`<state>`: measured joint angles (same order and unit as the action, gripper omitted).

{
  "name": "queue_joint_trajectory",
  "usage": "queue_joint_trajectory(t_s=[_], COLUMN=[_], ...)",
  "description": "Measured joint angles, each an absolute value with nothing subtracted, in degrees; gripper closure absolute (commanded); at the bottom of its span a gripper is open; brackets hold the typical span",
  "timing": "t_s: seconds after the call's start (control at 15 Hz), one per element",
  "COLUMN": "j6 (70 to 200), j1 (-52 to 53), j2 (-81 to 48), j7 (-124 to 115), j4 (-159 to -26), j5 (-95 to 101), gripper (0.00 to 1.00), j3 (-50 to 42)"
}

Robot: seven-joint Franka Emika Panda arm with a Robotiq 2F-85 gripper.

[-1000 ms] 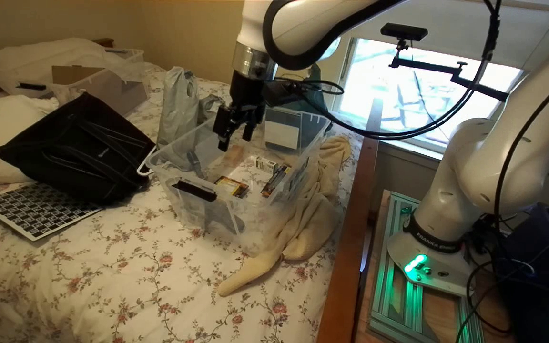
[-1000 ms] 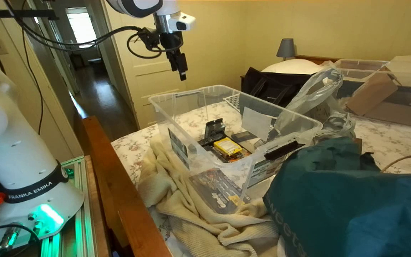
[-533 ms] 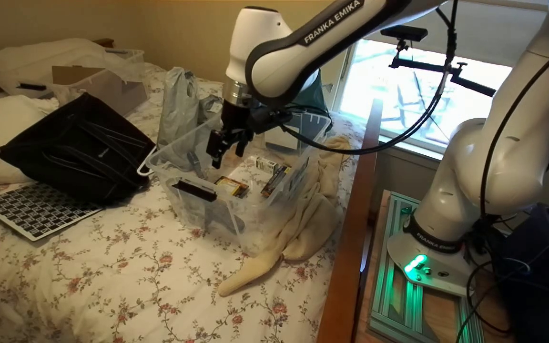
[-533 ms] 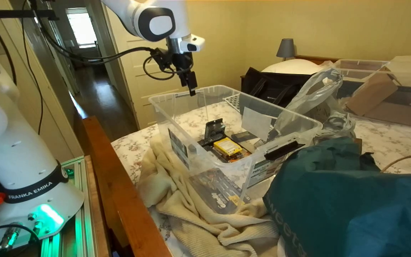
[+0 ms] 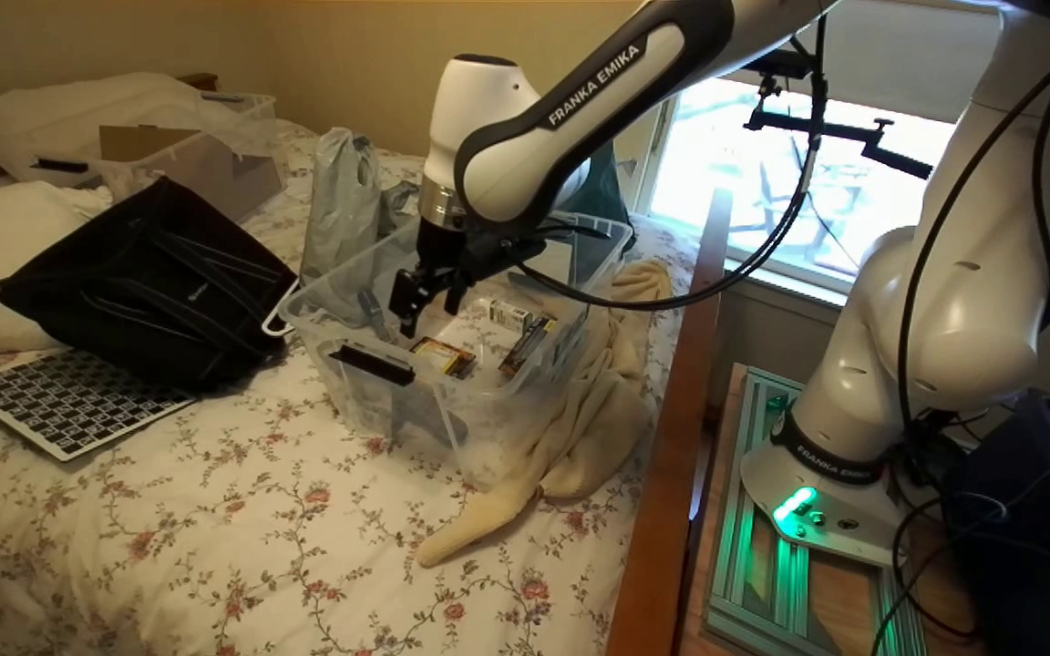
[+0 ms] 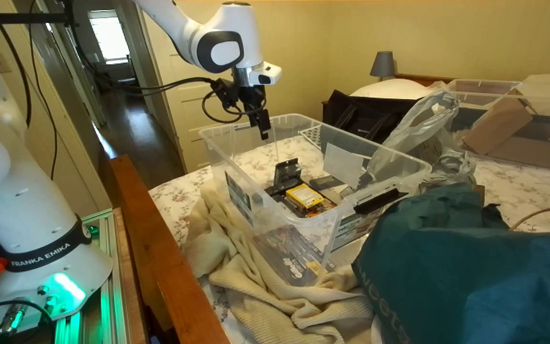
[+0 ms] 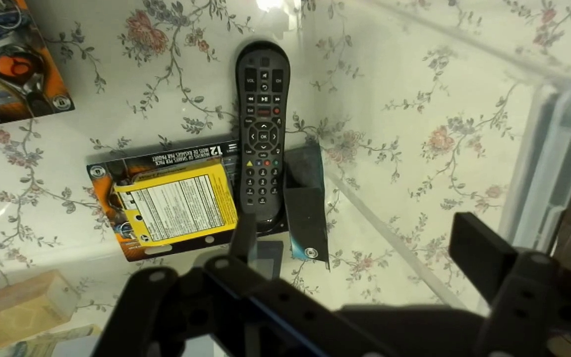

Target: Take an item out of the plastic container

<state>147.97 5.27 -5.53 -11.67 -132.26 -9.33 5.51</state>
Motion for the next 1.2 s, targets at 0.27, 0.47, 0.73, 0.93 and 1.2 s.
queue_joint_trajectory(t_s=[0.27, 0.47, 0.73, 0.93, 1.2], j6=[147.8, 147.9, 148.5, 148.6, 148.8], j1=[5.3, 4.9, 3.0, 1.6, 0.7], j2=[-5.8, -7.9, -11.4, -14.3, -19.2], j7=[-11.7, -11.6, -10.0, -7.0, -5.0], j4=[-132.1, -131.8, -130.9, -129.1, -125.7], j5=[-9.3, -10.0, -12.9, -16.5, -18.9], gripper=[0.00, 0.00, 0.00, 0.00, 0.00], j3=[5.4, 4.9, 4.4, 4.4, 4.8])
